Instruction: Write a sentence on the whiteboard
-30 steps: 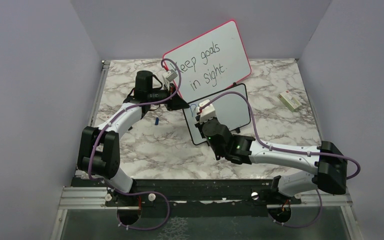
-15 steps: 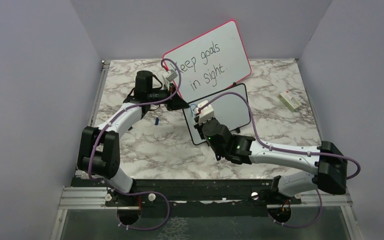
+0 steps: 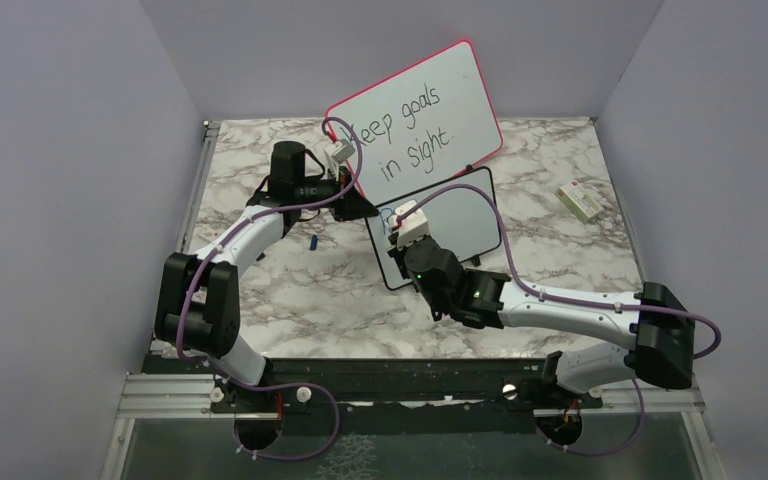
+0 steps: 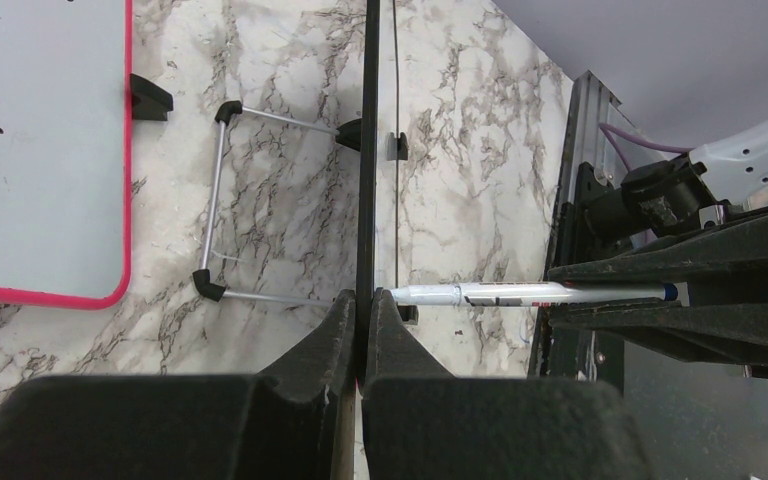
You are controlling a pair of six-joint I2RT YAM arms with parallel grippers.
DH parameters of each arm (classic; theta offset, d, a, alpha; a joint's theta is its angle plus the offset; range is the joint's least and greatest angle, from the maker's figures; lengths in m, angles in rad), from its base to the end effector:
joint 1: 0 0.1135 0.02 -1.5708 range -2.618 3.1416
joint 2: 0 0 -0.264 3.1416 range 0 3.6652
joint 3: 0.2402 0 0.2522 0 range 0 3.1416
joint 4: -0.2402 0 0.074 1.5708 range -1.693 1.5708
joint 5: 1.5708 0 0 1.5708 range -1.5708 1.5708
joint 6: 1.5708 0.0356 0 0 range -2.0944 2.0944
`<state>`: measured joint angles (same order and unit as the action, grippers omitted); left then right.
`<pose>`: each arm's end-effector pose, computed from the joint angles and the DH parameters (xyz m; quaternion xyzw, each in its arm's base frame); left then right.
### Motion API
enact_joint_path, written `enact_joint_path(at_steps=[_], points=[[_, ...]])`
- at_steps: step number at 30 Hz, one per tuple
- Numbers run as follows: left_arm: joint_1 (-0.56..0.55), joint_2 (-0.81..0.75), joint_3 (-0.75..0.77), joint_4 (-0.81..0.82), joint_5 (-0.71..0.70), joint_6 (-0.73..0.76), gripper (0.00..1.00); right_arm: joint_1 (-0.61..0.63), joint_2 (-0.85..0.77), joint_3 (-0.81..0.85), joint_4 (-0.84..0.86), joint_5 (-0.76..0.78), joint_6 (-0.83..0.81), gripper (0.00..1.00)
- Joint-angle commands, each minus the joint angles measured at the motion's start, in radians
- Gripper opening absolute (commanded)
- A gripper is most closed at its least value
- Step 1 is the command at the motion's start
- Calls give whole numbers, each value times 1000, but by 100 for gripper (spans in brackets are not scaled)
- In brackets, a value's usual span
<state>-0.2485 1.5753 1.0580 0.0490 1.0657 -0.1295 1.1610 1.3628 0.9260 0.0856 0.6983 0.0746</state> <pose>0.3269 -0.1151 0.2673 0.3092 0.7166 -0.5098 0.3618 0.1437 0.2733 0.2877 -0.2304 0.7607 0.0831 0.6011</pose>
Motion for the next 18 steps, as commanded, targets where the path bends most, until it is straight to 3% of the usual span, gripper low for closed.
enact_joint_path(at_steps=[1,18], points=[[-6,-3,-10,-34,38,10,0,-9,-7,-4,-23,-21,11,1],[-6,-3,-11,-34,38,8,0,-9,-2,-5,-24,-23,18,1]])
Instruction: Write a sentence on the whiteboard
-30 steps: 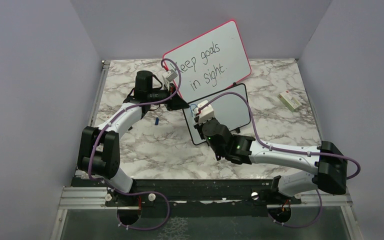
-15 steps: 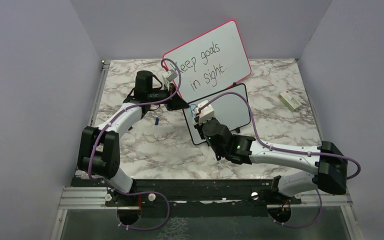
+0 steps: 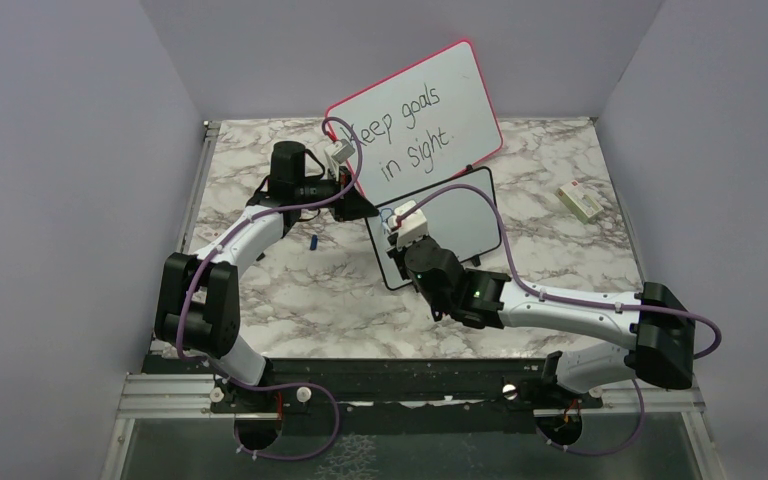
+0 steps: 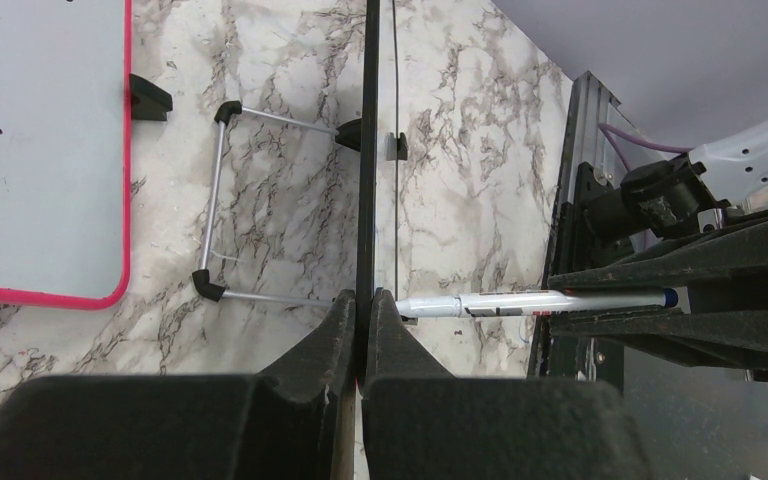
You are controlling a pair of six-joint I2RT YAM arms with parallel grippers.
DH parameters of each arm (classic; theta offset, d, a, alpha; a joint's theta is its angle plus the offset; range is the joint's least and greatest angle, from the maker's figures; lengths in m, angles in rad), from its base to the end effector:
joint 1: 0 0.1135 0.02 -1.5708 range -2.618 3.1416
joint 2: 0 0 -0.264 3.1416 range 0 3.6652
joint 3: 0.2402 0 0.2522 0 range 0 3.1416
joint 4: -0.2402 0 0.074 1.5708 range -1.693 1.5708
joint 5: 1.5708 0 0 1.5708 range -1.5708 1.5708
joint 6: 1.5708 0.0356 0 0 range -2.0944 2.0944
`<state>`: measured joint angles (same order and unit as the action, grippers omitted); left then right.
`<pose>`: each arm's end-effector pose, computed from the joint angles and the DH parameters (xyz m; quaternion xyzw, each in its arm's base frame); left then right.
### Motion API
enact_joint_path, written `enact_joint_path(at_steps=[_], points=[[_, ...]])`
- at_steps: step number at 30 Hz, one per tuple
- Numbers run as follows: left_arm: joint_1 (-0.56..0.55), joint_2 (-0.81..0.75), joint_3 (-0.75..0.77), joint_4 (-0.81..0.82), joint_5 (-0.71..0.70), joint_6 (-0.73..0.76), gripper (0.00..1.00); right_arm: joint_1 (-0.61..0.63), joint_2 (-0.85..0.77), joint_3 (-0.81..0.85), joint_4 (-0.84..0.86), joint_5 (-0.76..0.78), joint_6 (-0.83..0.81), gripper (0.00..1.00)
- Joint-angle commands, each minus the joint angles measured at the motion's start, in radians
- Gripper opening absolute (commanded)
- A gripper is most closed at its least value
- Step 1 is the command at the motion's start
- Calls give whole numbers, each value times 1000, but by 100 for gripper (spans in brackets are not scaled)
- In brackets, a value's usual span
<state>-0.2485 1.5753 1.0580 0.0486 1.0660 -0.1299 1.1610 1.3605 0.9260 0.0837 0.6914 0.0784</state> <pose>0.3269 -0.1151 0.2673 0.3091 0.7167 -0.5100 0.3615 0.1434 0.2731 0.2881 -0.2310 0.7609 0.0869 0.6001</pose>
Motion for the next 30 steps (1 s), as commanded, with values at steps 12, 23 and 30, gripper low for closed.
enact_joint_path(at_steps=[12,23,30], points=[[-6,-2,-12,-33,38,8,0,-9,-10,-21,-36,80,33,1],[-6,-2,-11,-33,39,8,0,-8,-21,-28,-55,134,51,1],[-6,-1,-11,-34,40,9,0,-9,-27,-25,-95,120,69,1]])
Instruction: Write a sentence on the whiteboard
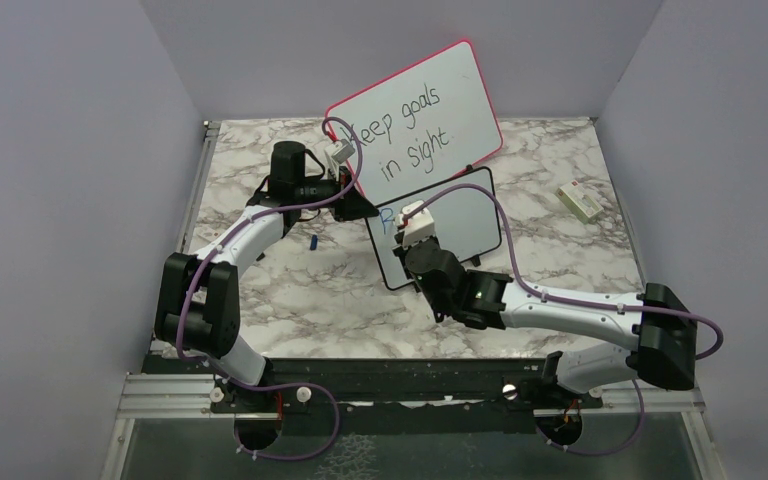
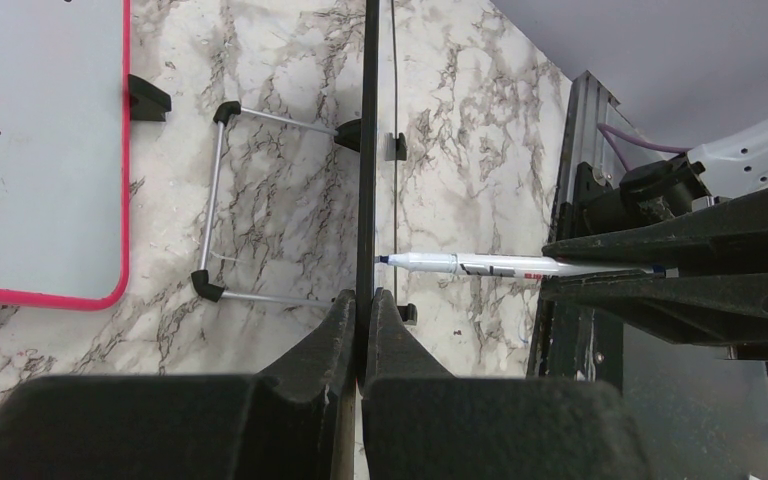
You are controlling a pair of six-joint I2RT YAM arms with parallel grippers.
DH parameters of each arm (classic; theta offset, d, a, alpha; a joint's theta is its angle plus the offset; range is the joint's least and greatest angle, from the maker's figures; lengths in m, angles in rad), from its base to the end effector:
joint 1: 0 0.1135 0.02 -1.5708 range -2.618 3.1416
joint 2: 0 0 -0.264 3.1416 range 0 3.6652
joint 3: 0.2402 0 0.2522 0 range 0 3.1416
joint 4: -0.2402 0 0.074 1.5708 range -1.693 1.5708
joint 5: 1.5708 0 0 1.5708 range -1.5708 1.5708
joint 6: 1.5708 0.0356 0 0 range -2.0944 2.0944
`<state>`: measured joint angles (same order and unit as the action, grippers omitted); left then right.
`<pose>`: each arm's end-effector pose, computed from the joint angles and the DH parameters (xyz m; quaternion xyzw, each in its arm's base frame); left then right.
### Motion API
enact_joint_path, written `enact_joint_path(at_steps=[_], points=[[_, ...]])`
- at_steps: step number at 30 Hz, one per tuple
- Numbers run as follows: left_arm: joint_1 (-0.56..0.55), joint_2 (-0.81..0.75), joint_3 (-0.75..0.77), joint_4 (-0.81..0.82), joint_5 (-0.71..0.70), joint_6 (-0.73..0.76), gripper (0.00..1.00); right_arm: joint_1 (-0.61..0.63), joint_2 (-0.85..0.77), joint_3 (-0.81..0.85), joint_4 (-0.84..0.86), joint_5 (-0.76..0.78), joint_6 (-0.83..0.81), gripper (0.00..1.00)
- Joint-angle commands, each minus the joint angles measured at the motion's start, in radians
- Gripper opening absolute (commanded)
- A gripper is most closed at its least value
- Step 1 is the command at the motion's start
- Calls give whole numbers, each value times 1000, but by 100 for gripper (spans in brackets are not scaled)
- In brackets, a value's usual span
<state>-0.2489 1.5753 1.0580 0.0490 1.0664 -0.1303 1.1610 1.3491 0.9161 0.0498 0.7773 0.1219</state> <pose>0.3268 -0.1152 0.2673 0.3092 0.7165 -0.5102 0.3614 0.1431 0.2667 0.2856 -0.1968 0.7711 0.0582 0.6028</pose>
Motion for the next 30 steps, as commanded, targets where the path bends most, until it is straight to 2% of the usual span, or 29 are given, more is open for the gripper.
enact_joint_path(at_steps=[1,30], points=[[-6,-1,-10,-35,40,9,0,-9,-17,-15,-77,34,30,1],[-6,-9,-13,-35,42,8,0,-9,-22,-10,-58,-143,19,1]])
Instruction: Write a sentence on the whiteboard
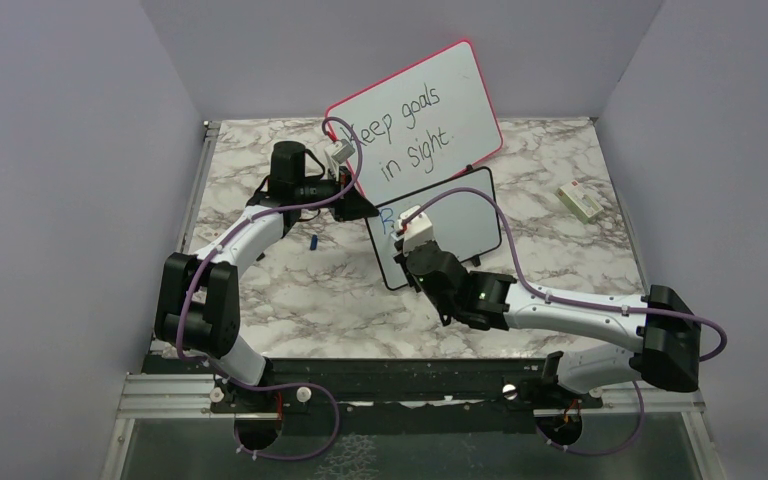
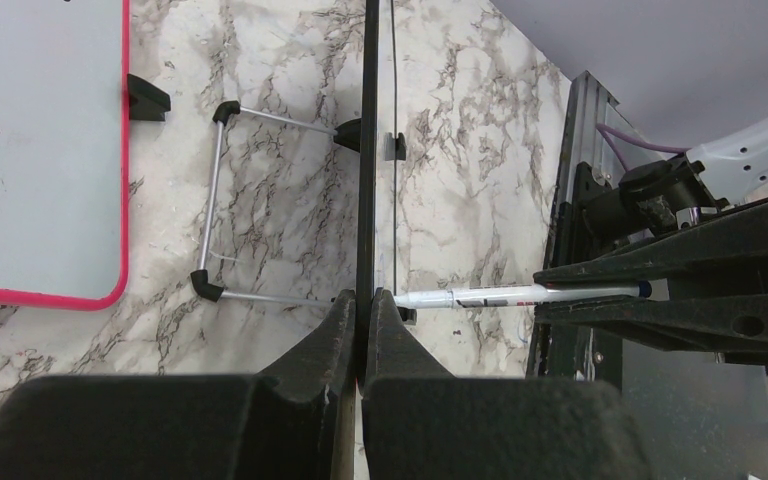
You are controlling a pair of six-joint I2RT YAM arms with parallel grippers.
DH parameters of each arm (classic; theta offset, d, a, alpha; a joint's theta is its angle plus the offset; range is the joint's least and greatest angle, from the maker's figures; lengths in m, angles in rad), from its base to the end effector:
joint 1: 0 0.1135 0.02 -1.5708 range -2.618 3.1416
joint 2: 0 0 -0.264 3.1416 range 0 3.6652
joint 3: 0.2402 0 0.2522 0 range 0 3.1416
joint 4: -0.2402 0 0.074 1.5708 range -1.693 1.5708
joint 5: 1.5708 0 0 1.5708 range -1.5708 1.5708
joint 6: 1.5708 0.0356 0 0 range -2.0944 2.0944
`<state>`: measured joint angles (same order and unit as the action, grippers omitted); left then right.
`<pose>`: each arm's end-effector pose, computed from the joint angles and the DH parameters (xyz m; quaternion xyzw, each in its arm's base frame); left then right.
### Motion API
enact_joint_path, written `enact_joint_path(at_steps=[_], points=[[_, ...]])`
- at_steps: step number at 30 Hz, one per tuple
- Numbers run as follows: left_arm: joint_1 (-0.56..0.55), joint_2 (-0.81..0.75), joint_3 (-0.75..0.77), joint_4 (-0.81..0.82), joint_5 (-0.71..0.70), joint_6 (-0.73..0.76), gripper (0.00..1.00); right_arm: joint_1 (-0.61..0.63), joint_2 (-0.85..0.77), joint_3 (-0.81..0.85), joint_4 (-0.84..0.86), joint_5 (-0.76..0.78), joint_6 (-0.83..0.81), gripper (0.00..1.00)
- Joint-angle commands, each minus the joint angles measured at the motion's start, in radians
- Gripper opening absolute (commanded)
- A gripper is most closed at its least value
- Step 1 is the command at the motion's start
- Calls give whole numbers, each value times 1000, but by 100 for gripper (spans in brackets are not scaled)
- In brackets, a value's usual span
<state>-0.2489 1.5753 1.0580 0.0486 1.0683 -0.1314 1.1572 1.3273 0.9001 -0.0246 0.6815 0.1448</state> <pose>0.3268 -0.1152 0.2673 0.3092 0.7164 -0.5111 0.3605 0.1393 0.2617 0.2784 -0.2322 0.7846 0.0778 0.5696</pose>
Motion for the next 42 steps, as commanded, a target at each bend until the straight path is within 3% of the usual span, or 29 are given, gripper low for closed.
enact_joint_path(at_steps=[1,19,32,42], points=[[-6,-9,-13,-34,40,9,0,-5,0,7,16,-48,-5,1],[-6,-11,-14,-35,39,9,0,-5,8,16,74,-40,-13,1],[-6,-15,-16,-33,34,7,0,-7,-119,-34,71,39,-65,1],[-6,-17,-18,-33,34,7,0,-17,-79,-45,129,66,-88,1]])
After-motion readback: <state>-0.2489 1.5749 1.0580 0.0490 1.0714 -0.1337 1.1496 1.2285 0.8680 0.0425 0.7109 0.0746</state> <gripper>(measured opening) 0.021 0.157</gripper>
